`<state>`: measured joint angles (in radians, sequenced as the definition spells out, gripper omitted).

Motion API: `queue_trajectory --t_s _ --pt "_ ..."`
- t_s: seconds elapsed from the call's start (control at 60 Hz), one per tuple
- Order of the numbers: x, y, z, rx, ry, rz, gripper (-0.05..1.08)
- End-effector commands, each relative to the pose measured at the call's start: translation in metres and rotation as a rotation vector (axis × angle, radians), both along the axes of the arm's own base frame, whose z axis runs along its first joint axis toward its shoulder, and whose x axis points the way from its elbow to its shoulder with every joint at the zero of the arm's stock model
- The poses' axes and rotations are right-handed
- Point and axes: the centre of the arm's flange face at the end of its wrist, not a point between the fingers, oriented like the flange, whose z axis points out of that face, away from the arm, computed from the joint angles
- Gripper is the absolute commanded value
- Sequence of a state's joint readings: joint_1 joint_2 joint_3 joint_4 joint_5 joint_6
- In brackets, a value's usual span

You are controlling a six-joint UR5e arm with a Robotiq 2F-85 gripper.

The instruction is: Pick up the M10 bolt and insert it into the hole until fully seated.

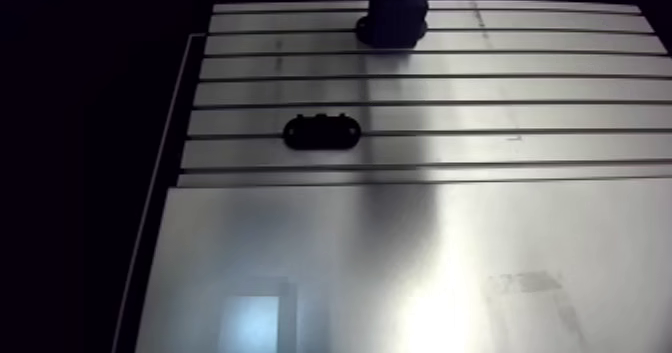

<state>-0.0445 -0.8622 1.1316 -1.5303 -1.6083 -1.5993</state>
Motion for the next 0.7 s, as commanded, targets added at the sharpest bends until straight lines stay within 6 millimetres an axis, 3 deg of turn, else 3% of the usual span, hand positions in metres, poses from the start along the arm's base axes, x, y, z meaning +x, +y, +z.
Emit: queue_trajectory --t_s 0.017,0.7 --pt "-0.0004 0.0001 -0.0045 0.0 -0.005 0.0 1.08" --pt "0.0019 0.0011 -0.012 0.0 -0.019 -0.003 1.08"
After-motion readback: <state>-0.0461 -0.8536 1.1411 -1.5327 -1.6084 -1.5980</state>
